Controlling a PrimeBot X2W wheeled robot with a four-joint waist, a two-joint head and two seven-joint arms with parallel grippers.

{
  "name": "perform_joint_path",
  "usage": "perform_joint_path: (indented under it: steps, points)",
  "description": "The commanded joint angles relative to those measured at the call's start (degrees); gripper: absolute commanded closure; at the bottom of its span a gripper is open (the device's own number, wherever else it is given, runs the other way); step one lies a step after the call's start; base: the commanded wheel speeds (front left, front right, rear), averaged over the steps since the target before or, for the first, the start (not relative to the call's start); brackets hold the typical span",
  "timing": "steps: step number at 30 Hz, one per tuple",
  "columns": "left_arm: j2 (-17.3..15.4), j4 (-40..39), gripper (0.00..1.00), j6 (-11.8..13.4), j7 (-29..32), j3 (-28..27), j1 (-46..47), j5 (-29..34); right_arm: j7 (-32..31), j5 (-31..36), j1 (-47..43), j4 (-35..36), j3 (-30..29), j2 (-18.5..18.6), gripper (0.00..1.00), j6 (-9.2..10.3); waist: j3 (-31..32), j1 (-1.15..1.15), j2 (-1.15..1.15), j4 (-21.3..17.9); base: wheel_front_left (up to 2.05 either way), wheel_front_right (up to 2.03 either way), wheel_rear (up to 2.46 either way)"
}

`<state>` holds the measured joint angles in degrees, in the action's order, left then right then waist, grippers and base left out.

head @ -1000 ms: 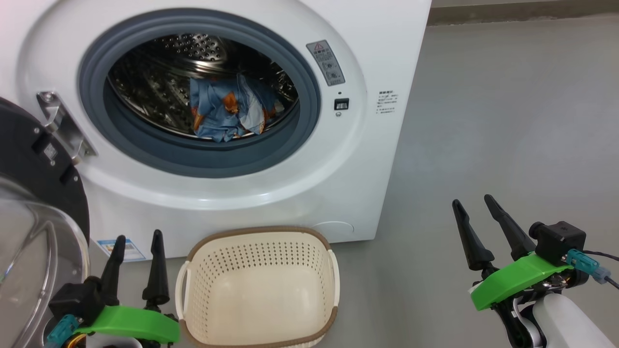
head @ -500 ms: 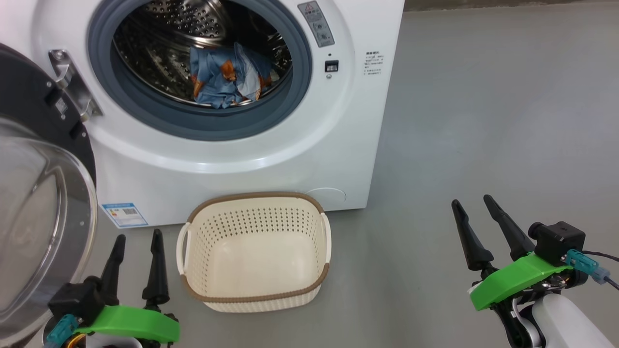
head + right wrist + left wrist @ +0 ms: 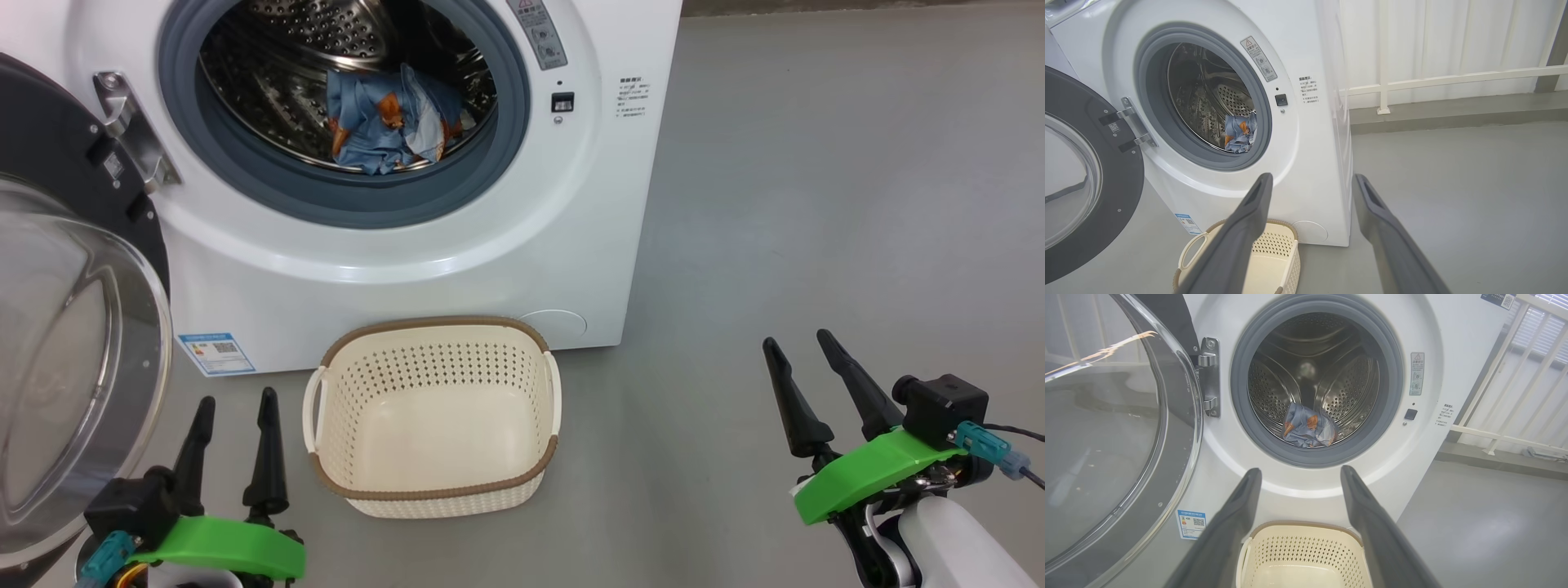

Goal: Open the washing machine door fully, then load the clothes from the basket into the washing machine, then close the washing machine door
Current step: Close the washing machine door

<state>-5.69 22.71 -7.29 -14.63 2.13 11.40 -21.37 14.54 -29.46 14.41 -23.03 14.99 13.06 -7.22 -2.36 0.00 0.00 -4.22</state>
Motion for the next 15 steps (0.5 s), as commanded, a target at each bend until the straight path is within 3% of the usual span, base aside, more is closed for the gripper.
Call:
perform_joint_path:
  steps: [1,15]
  points:
    - [-1.05,-1.37,0.00,-0.20,-0.37,-1.38,0.55,-0.30,0.46,-1.25,-0.16,1.05,1.01,0.80,0.00,-0.26,0.06,0.00,0.00,0.14,0.00,0.00,0.00]
    - [-1.15,-1.29,0.00,-0.20,-0.37,0.01,0.49,-0.61,0.46,-1.16,-0.58,0.95,1.07,1.50,0.00,-0.26,0.37,0.00,0.00,1.90,0.00,0.00,0.00]
